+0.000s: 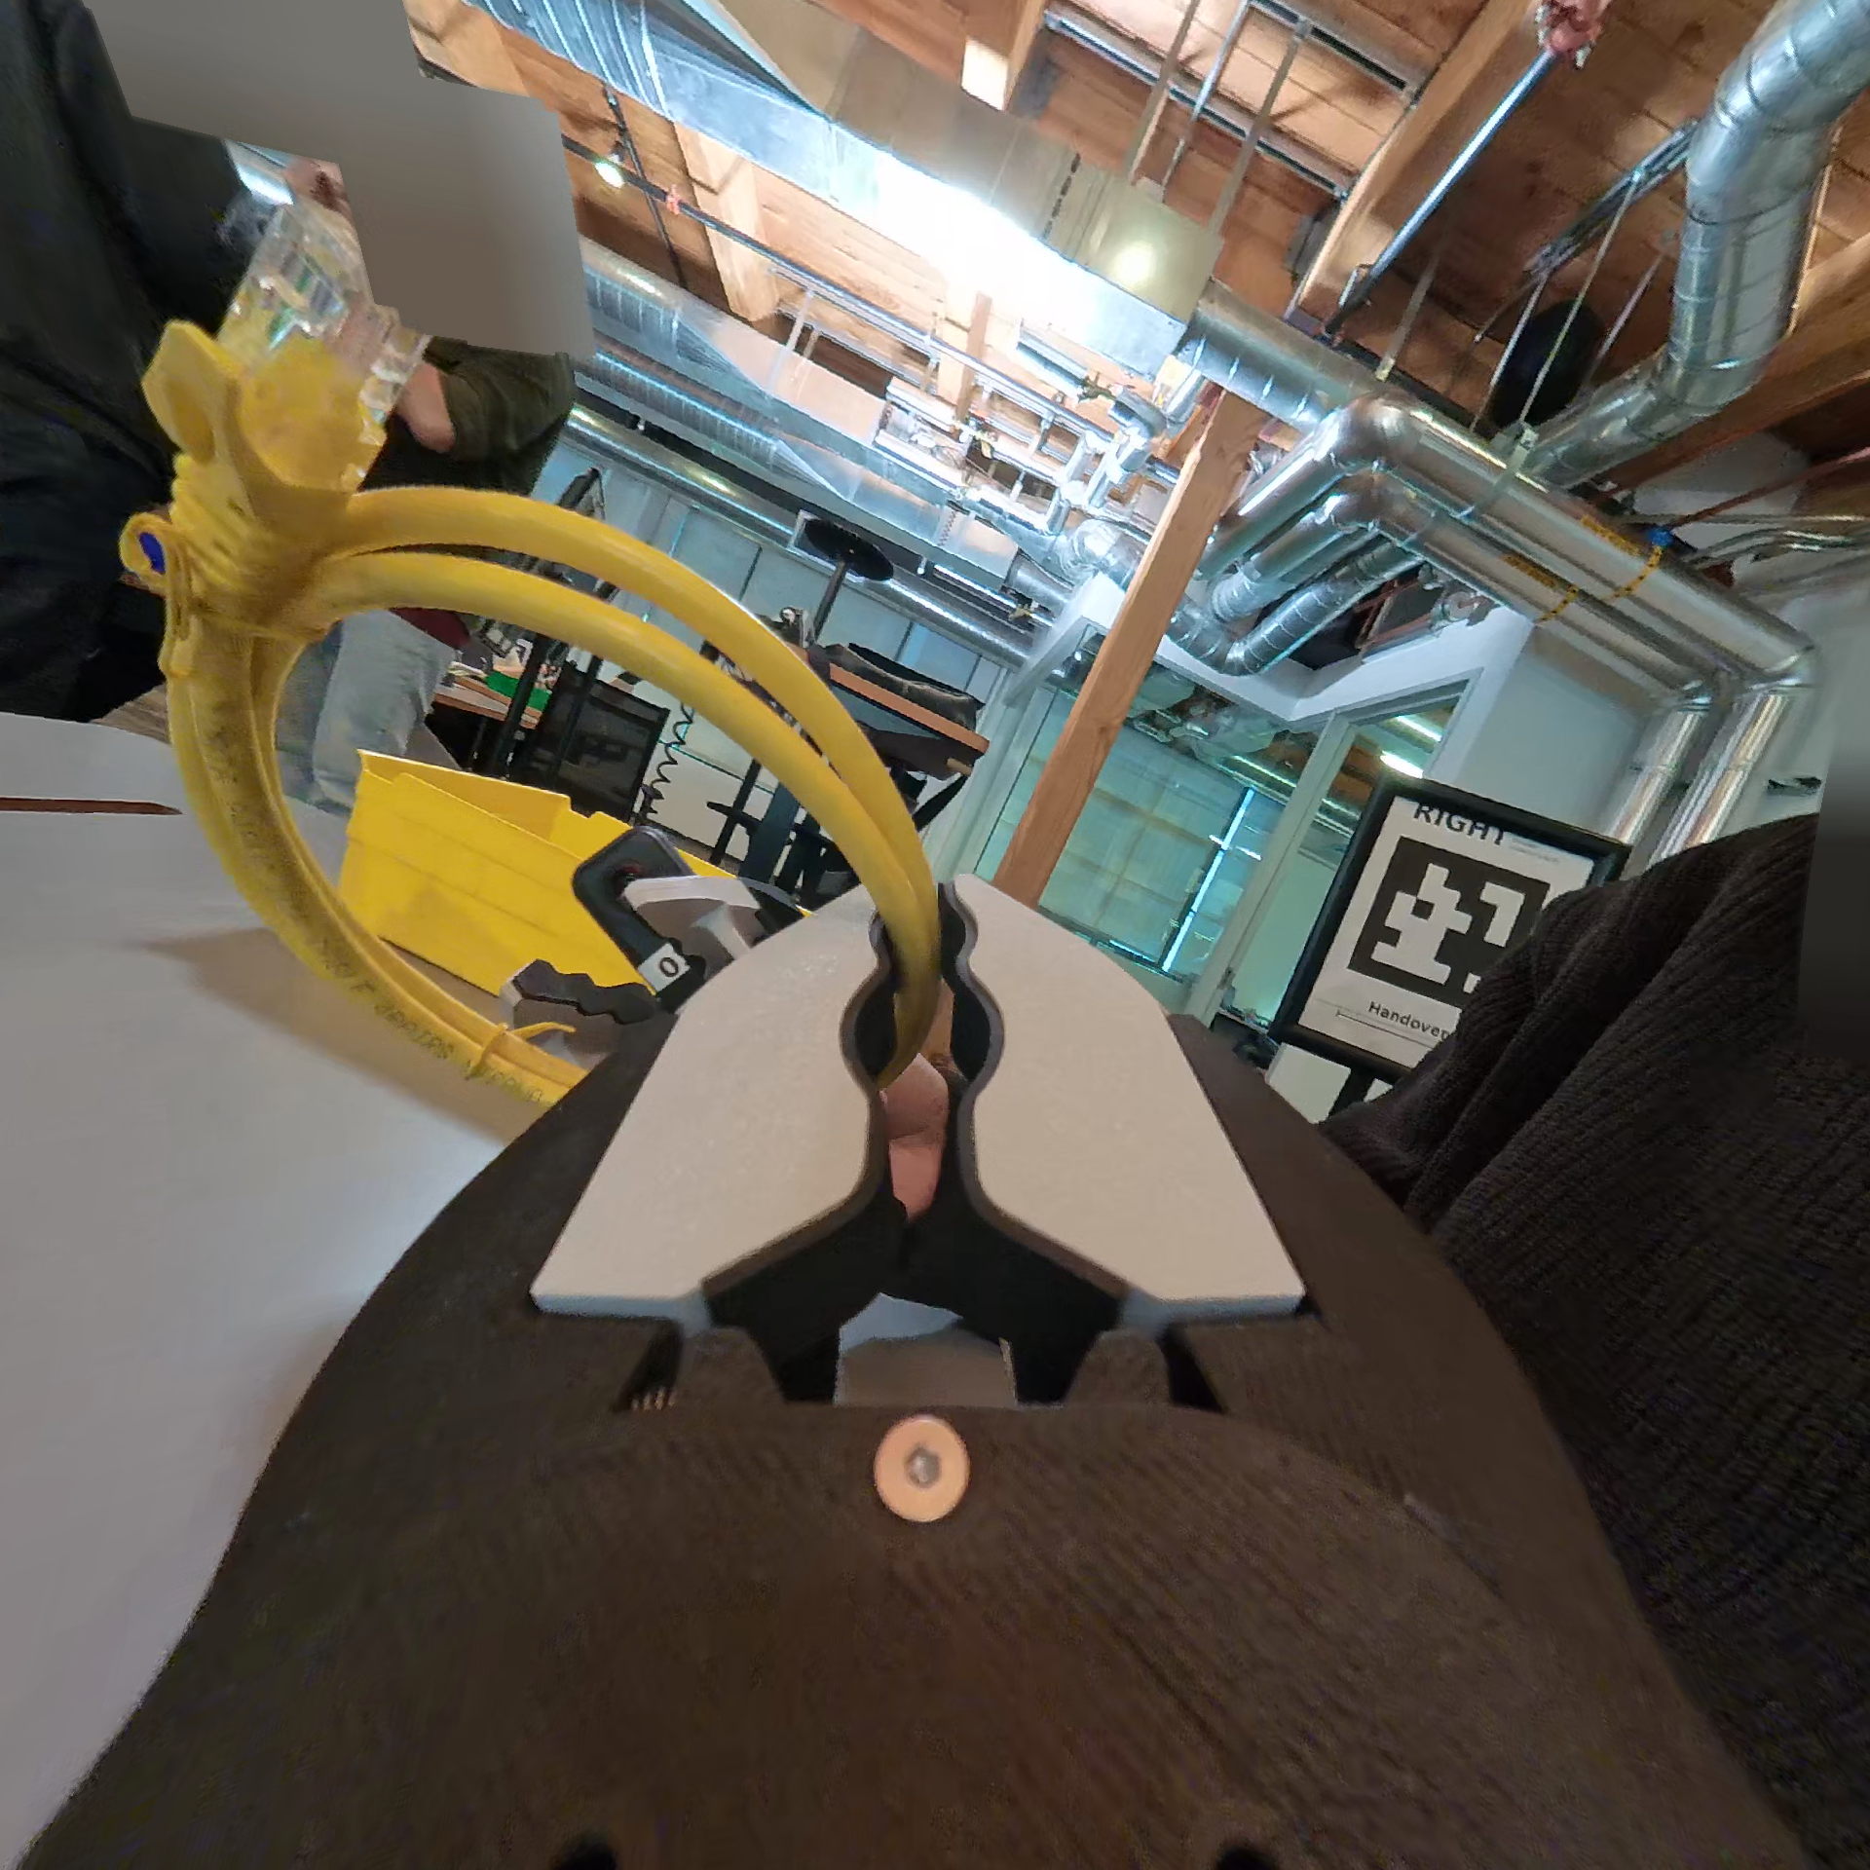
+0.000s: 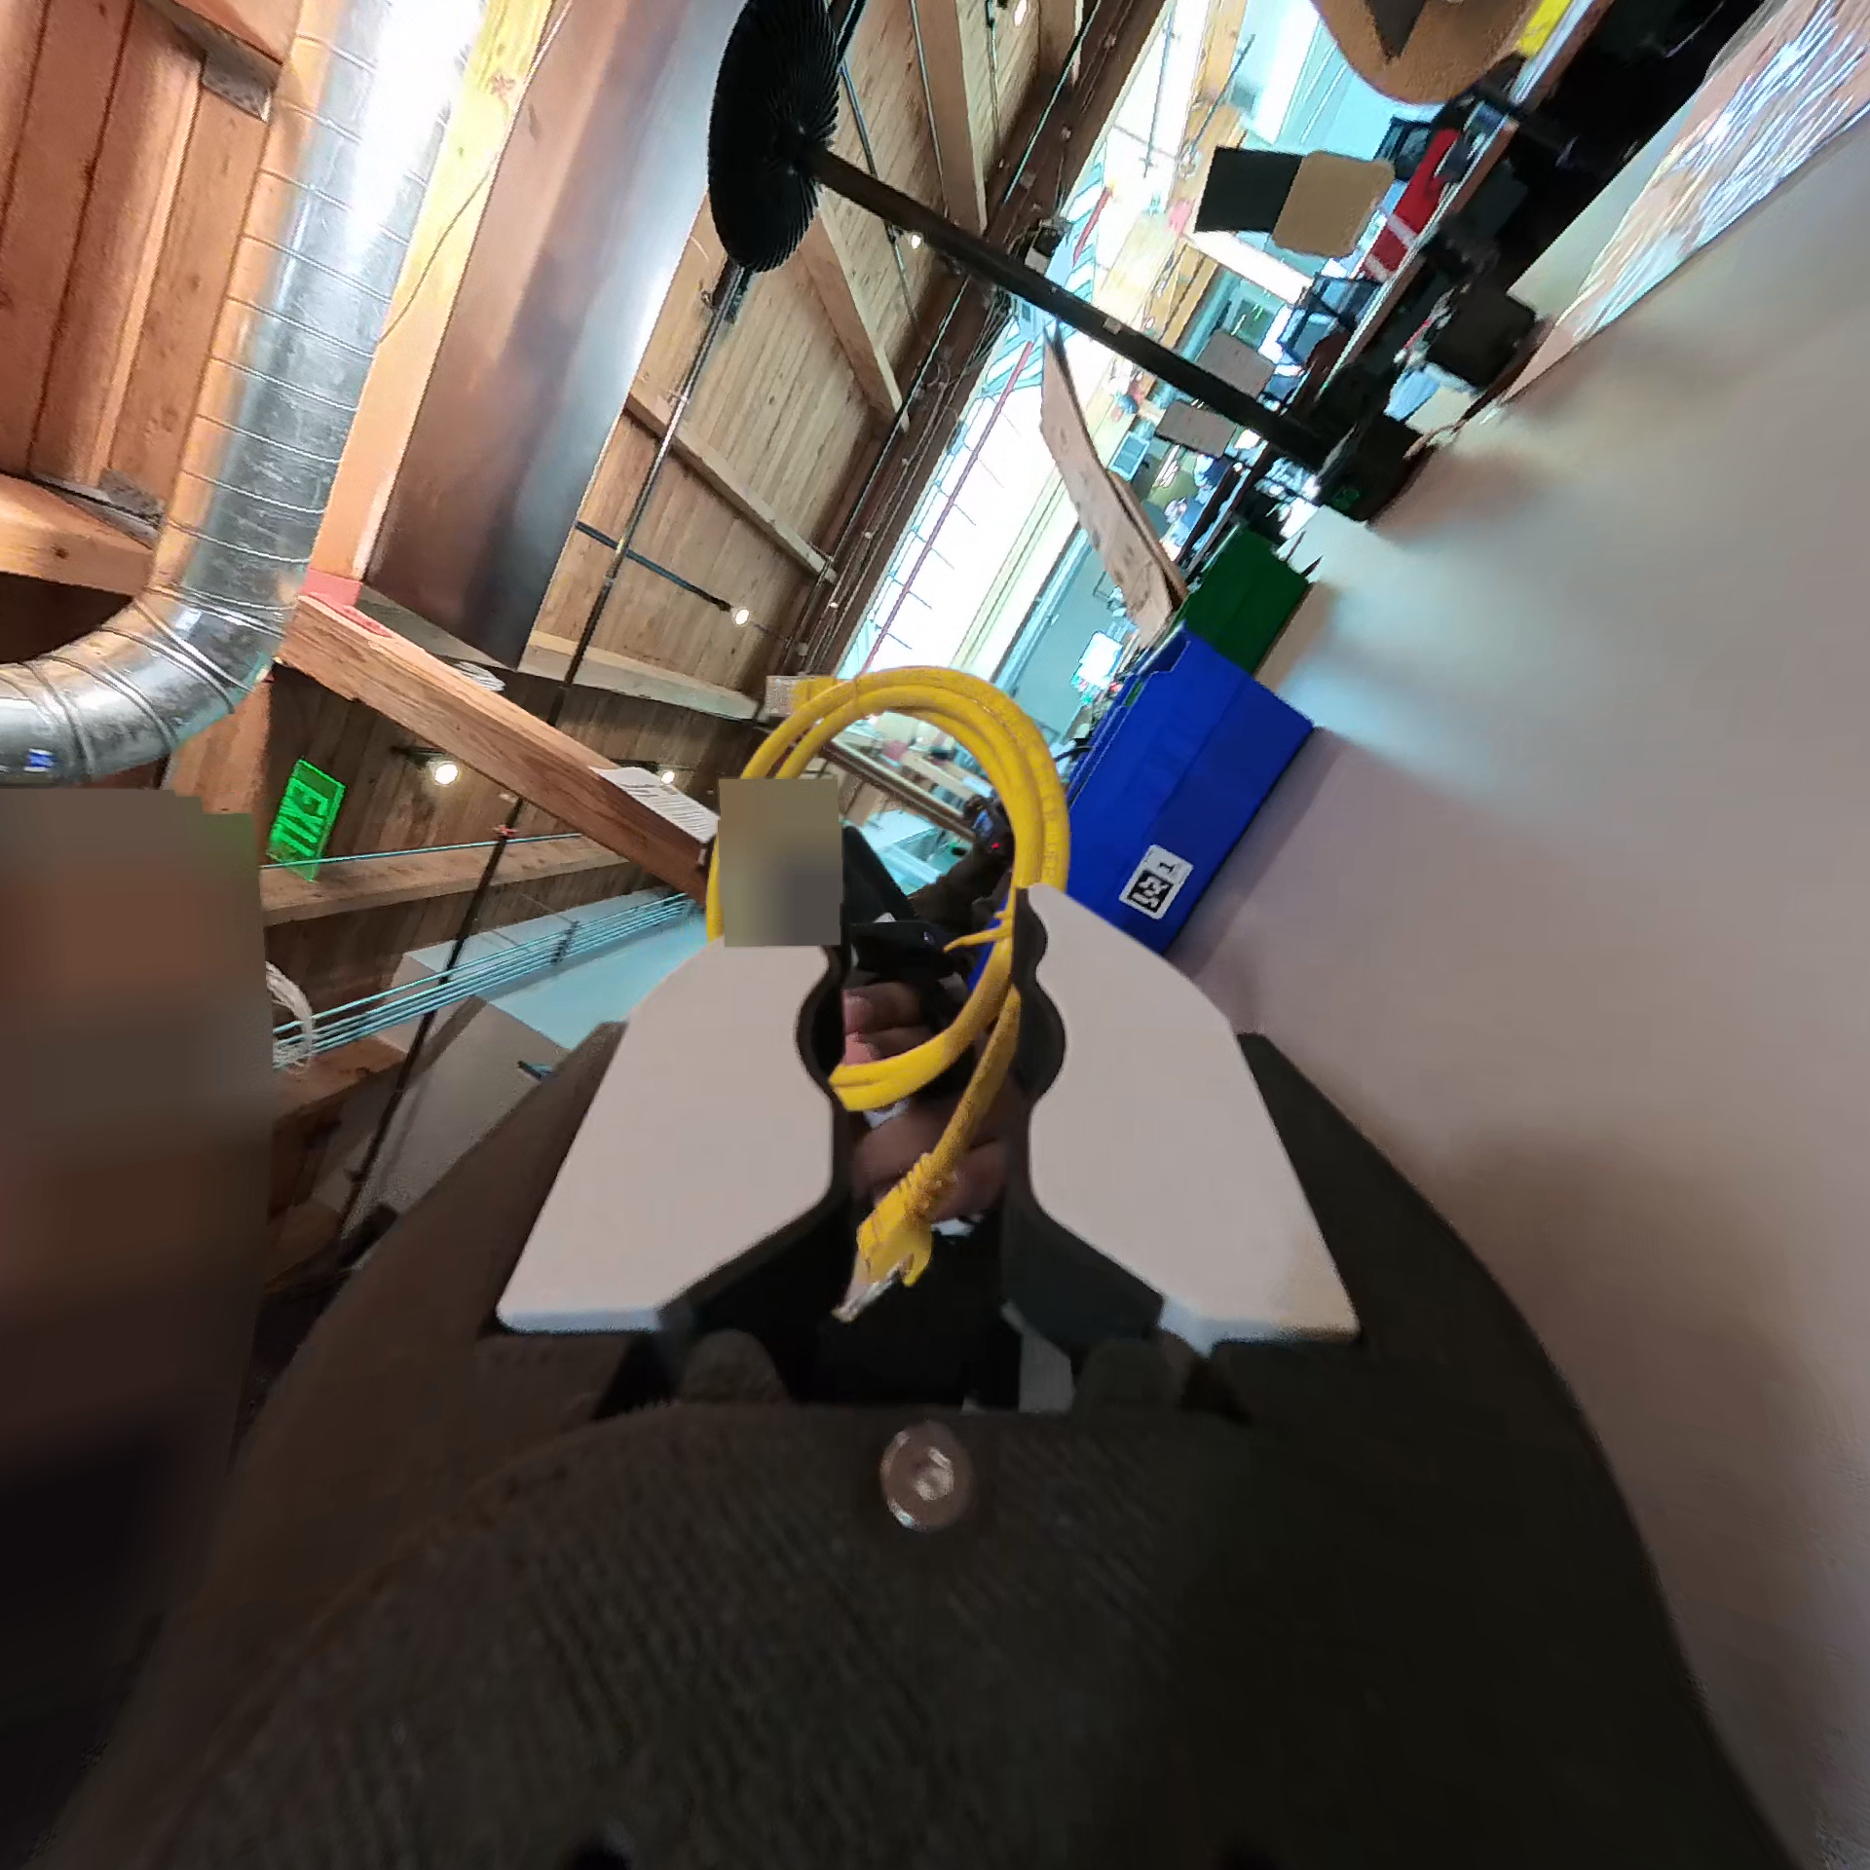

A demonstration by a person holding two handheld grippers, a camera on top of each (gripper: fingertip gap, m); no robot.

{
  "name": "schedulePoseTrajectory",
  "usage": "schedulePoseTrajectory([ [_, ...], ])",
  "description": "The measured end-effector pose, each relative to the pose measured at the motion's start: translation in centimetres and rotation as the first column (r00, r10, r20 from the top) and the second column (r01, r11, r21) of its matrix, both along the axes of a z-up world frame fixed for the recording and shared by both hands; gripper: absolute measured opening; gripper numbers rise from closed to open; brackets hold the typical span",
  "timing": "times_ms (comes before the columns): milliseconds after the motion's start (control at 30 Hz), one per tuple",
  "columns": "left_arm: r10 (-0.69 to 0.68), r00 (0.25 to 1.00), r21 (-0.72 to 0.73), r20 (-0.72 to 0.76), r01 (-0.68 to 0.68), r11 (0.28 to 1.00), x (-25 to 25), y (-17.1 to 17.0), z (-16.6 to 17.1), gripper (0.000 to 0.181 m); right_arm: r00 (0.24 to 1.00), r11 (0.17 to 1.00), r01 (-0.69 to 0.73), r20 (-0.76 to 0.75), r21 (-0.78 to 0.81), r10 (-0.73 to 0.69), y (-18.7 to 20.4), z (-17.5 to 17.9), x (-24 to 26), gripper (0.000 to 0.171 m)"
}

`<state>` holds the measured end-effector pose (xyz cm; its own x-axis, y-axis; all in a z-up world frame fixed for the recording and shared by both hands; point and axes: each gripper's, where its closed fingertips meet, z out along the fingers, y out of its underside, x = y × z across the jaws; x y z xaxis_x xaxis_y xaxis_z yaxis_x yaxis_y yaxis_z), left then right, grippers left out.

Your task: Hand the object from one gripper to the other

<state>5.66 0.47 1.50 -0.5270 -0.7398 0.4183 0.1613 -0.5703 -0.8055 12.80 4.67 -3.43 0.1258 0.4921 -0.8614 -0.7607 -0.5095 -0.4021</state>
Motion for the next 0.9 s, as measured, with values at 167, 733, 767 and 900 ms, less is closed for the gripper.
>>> schedulePoseTrajectory([
  [167,0.063,0.998,-0.054,-0.01,-0.063,0.997,-0.1,1.8,-0.1,0.004,0.973,0.991,0.104,0.199,0.086,-0.119,0.1,0.5,0.1,0.035],
  [733,0.048,0.992,-0.257,-0.118,-0.077,0.963,0.8,4.3,-1.9,0.004,0.282,0.895,-0.075,0.871,0.439,-0.403,-0.9,-2.0,-6.6,0.034],
  [767,0.05,0.991,-0.245,-0.127,-0.08,0.966,0.9,4.2,-2.1,0.005,0.264,0.894,-0.081,0.874,0.441,-0.407,-0.9,-2.1,-6.8,0.034],
  [900,0.04,0.989,-0.206,-0.143,-0.069,0.976,1.3,3.3,-2.3,0.004,0.227,0.889,-0.09,0.878,0.449,-0.421,-0.9,-2.3,-7.3,0.024],
])
